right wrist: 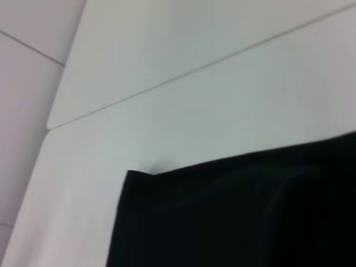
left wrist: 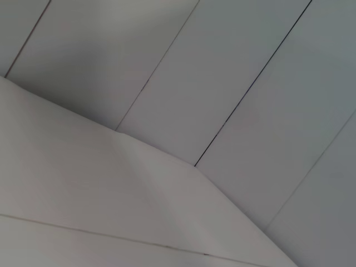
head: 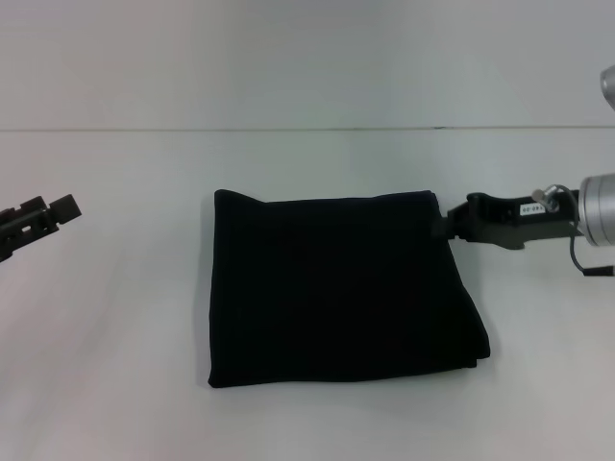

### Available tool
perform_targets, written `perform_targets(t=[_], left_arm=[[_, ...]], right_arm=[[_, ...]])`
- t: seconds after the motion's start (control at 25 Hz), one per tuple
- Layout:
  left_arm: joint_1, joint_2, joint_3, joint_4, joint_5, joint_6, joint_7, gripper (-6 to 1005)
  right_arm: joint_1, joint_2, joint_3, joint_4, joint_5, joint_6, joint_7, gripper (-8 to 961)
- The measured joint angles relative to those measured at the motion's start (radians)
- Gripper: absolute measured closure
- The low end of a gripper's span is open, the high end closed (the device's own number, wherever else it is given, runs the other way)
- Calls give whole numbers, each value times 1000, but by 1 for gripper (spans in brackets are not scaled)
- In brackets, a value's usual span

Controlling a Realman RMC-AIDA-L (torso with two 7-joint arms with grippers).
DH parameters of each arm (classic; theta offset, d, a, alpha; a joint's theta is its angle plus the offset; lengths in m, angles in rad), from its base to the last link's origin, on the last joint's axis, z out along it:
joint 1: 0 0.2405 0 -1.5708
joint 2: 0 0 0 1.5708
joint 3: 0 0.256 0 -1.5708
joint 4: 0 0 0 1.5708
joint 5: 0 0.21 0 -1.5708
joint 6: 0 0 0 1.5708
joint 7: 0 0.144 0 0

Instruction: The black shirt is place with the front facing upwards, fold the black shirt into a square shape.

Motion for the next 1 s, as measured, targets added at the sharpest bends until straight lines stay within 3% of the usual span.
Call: perform_targets(t=[0.6, 0.88, 1.0], left_arm=[[-14, -2, 4, 0, 7, 0, -3, 96], [-27, 3, 0, -31, -1, 0, -13, 99], [-40, 10, -1, -55, 0, -13, -31, 101]], right_arm=[[-58, 2, -1, 36, -3, 106, -1, 920], [-125, 9, 174, 23, 92, 46, -174, 904], [-179, 7, 248, 21, 206, -3, -342, 704]])
